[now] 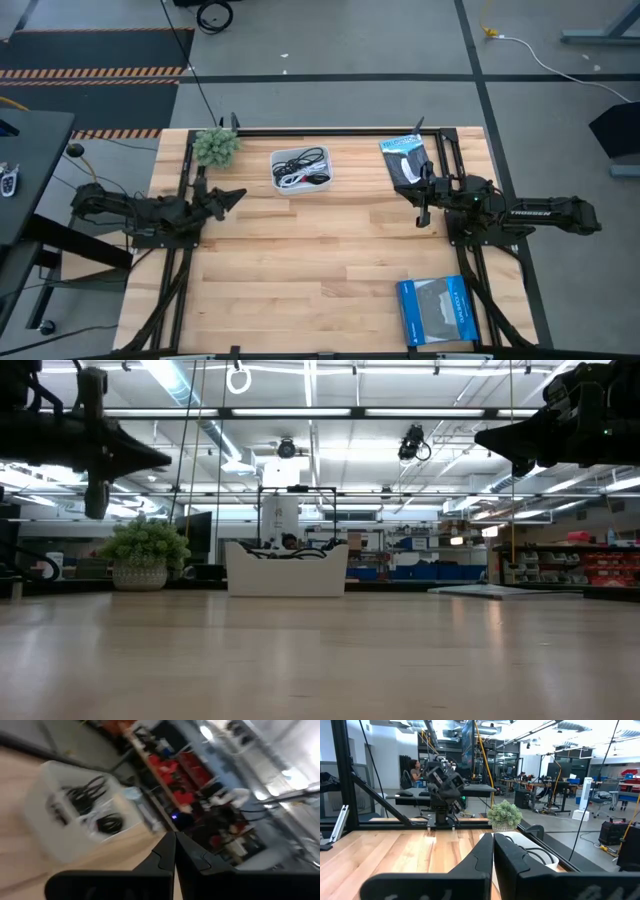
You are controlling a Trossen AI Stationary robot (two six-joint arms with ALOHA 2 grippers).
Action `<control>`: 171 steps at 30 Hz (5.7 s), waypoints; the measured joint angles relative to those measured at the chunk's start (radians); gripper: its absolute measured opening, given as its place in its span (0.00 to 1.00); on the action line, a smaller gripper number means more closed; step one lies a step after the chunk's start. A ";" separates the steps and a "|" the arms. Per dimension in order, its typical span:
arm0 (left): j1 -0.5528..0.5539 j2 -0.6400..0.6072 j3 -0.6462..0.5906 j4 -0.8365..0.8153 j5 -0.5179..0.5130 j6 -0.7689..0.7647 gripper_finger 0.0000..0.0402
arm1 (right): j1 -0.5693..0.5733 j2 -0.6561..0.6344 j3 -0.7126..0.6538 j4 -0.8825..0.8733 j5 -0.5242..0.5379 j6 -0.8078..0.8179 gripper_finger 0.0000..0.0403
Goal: Pick and place USB-C Cables
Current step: Return to Home Position
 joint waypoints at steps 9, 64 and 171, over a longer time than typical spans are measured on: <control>0.000 0.007 0.000 -0.056 -0.022 0.026 0.03 | 0.000 0.000 0.000 0.000 0.000 0.000 0.05; 0.001 0.007 -0.001 -0.006 0.244 0.832 0.03 | 0.000 0.000 0.000 -0.041 -0.010 0.252 0.05; 0.001 0.007 -0.001 -0.005 0.244 0.832 0.03 | 0.000 0.000 0.000 -0.158 -0.060 0.365 0.05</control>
